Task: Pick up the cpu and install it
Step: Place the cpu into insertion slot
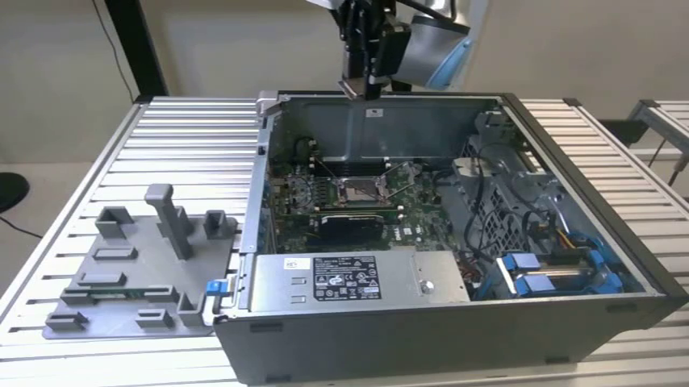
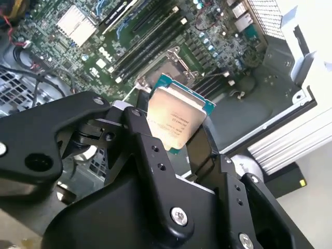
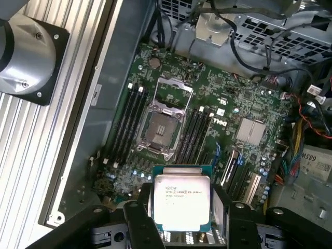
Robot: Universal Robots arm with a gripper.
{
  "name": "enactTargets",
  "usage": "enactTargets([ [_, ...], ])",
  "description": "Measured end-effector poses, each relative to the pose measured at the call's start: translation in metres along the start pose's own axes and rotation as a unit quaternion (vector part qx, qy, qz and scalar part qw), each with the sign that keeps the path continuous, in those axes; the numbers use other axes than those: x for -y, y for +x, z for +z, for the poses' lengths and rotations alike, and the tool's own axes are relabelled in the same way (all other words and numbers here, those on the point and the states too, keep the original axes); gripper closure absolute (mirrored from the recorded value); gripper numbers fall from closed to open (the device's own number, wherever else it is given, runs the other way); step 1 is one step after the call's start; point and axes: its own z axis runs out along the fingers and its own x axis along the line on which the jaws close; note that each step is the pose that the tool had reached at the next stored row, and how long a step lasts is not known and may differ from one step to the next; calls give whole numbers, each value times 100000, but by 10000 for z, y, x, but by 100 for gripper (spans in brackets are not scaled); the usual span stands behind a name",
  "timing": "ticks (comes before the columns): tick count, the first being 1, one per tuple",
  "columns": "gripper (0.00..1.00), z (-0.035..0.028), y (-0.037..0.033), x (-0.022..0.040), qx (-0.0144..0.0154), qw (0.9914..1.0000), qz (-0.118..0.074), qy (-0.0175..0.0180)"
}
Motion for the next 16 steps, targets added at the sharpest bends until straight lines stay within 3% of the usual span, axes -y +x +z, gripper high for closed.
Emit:
enactTargets([
  [3,100,2,0,0,37,99967,2576,-59],
  [7,100,3,0,0,82,99828,5852,-133],
  [14,100,5,-1,-1,120,99650,8359,-190],
  [16,100,7,-1,-1,130,99562,9349,-216],
])
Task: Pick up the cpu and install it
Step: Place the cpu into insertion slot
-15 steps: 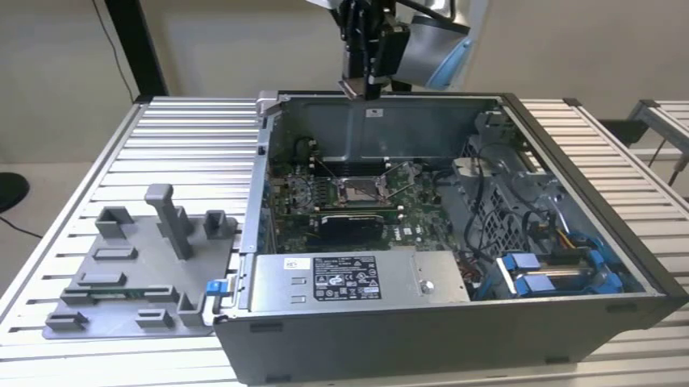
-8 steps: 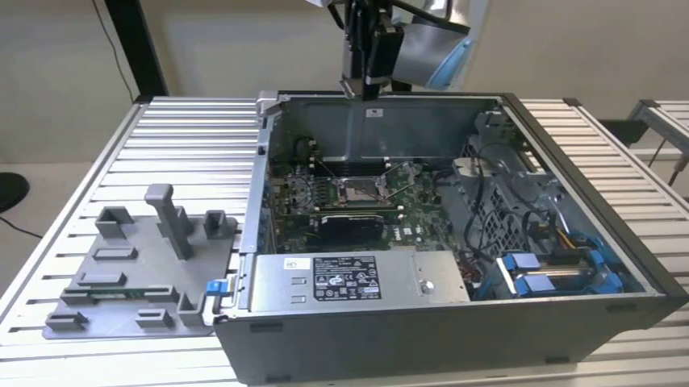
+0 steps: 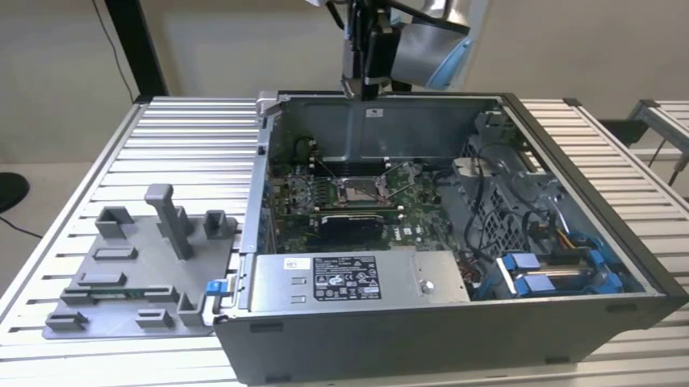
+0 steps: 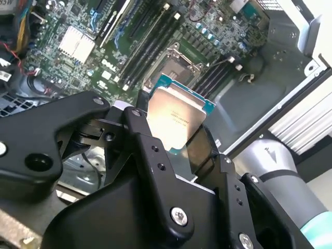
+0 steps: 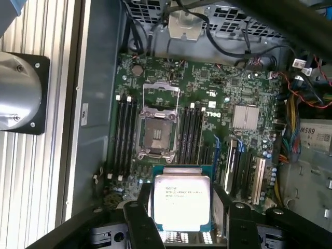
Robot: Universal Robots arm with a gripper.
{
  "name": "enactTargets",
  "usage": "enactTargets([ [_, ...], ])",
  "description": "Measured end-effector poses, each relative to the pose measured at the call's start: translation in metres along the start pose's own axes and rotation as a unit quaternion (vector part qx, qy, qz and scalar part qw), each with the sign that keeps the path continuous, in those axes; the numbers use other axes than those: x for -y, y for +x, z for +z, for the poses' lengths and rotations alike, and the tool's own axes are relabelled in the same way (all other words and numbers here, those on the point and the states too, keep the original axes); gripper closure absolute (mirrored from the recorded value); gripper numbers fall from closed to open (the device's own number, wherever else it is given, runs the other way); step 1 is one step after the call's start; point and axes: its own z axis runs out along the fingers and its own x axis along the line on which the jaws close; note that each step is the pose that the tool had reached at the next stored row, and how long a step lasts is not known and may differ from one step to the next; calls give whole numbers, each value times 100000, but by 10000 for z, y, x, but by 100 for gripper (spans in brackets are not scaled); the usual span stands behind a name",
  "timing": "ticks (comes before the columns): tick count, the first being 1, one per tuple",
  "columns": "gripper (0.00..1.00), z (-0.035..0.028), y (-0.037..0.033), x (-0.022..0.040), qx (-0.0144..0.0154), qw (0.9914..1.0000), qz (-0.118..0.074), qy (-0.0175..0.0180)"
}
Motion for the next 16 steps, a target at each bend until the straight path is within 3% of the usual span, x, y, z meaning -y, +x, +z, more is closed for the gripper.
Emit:
enactTargets([
  [6,100,19,0,0,65,99931,3722,-77],
  [16,100,47,0,0,75,99927,3821,-101],
])
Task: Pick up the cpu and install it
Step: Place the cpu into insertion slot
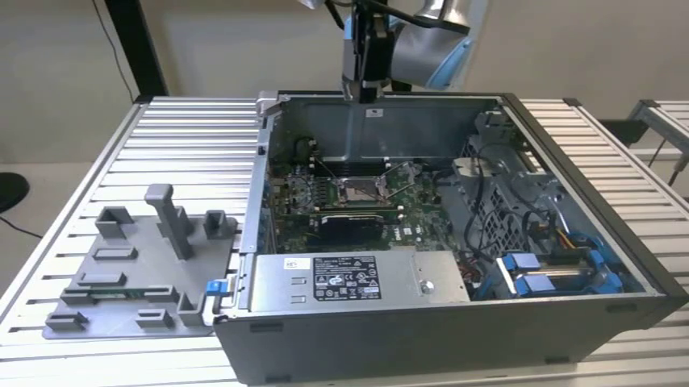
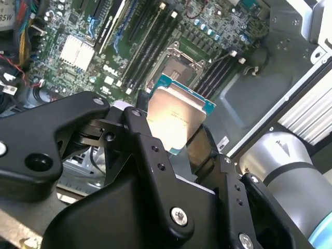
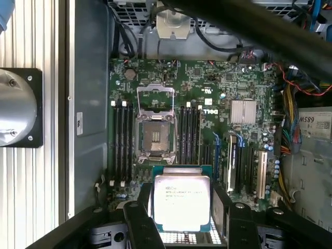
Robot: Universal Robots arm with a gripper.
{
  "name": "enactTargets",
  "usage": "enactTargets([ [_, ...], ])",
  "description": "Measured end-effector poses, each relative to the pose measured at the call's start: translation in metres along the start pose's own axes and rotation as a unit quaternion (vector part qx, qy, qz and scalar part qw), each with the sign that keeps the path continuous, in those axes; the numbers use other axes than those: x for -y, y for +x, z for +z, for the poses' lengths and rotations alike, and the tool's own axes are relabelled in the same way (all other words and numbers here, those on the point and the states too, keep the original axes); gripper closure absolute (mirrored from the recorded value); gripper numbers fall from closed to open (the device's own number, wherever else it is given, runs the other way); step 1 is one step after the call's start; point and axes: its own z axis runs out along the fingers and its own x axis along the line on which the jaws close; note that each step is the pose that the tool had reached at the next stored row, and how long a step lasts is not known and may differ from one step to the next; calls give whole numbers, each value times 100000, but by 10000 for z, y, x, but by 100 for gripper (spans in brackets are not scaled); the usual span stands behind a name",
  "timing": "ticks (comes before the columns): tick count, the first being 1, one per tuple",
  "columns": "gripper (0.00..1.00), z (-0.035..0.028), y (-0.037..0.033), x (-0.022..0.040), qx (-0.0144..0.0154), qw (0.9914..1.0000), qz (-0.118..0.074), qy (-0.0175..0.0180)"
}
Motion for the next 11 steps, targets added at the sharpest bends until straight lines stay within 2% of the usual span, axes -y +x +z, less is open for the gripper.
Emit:
enactTargets([
  [3,100,36,20,-1,67,100000,9,2],
  [6,100,85,76,-7,165,100000,-2,9],
  [11,100,151,154,-52,305,100000,-8,14],
])
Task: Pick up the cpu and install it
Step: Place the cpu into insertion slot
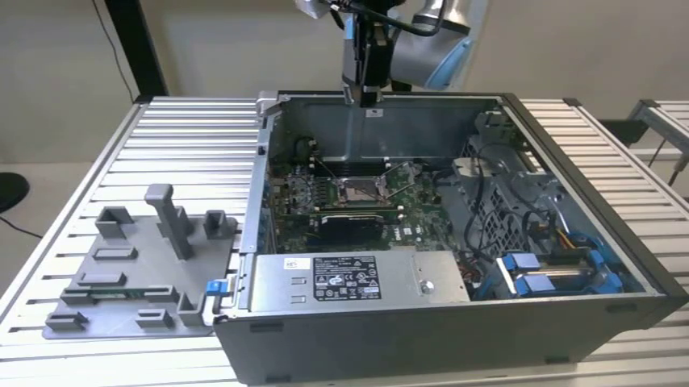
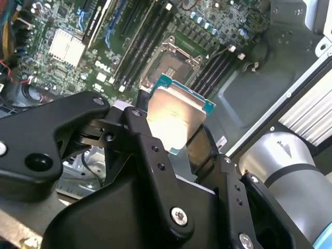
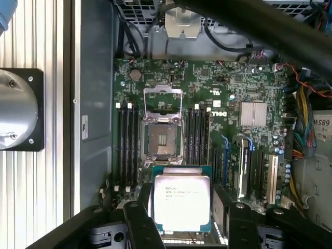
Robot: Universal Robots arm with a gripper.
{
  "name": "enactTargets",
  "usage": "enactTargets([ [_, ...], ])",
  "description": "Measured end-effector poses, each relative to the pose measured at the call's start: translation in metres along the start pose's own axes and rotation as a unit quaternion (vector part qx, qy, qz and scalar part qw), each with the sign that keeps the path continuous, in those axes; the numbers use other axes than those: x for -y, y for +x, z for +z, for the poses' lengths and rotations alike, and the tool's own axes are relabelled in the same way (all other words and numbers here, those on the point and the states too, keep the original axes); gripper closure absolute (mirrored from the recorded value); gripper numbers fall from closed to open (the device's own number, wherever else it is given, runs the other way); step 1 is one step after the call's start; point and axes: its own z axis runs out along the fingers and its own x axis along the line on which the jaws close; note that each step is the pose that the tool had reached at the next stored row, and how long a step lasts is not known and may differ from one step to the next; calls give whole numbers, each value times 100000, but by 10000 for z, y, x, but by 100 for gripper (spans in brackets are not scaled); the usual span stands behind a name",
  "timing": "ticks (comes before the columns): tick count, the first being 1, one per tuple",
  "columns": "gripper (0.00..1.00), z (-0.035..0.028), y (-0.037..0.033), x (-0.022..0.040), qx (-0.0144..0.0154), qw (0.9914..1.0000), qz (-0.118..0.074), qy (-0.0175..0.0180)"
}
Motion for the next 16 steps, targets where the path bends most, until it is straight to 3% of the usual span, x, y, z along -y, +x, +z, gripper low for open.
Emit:
enactTargets([
  [16,100,289,1,-77,19,100000,23,-5],
])
